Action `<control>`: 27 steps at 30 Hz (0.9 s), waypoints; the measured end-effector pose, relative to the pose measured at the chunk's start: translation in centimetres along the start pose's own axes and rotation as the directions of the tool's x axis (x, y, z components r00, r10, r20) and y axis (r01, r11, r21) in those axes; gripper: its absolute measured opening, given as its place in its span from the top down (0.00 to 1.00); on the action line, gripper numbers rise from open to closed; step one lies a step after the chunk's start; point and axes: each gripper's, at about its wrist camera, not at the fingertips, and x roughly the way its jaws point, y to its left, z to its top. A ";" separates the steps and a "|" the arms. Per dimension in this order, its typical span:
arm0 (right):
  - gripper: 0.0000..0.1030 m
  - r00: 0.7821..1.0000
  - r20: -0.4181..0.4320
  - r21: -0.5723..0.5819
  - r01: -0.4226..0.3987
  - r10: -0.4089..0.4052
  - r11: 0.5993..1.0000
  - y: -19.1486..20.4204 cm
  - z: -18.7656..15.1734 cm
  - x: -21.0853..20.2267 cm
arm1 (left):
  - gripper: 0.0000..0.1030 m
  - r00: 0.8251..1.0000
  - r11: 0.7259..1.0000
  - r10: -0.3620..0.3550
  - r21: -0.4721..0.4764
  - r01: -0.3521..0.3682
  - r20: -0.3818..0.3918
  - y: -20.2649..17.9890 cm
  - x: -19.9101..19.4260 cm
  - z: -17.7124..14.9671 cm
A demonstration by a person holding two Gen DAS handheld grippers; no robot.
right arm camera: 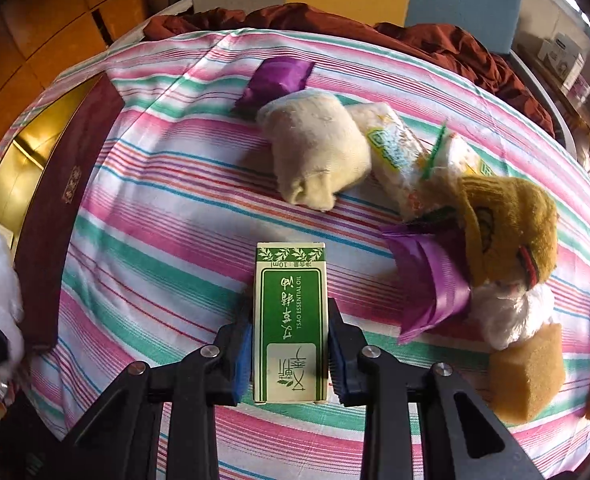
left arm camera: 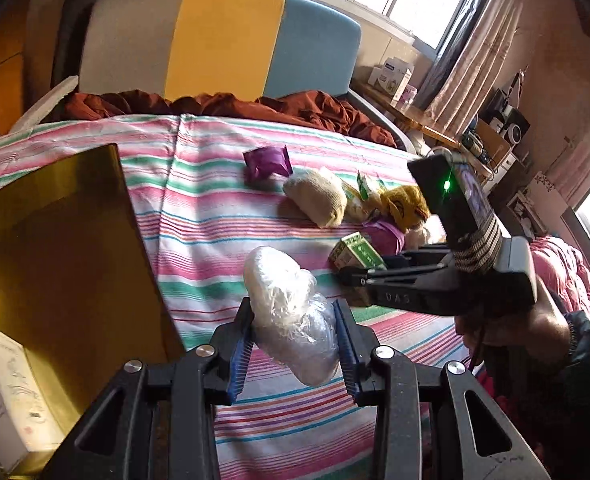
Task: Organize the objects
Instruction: 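Carry the plastic bag into the tray with the left tool while the right tool carries the green box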
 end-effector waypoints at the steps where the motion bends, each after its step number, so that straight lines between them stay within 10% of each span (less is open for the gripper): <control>1: 0.70 1.000 0.003 -0.019 0.007 -0.007 1.000 0.4 0.0 0.0 | 0.62 1.000 1.000 0.013 -0.009 -0.012 0.024 0.7 -1.2 0.3; 9: 0.70 1.000 0.009 -0.038 0.028 -0.028 0.999 0.3 -0.1 0.0 | 0.61 0.963 0.971 0.215 -0.135 -0.195 0.159 9.8 -8.5 2.5; 16: 0.70 0.998 0.014 -0.050 0.058 -0.057 0.997 0.6 0.3 0.5 | 0.61 0.907 0.887 0.416 -0.248 -0.389 0.069 19.4 -8.6 0.4; 27: 0.70 0.997 0.019 -0.060 0.077 -0.076 0.995 1.2 0.1 0.8 | 0.57 0.870 0.832 0.491 -0.273 -0.483 -0.045 23.8 -6.2 -2.3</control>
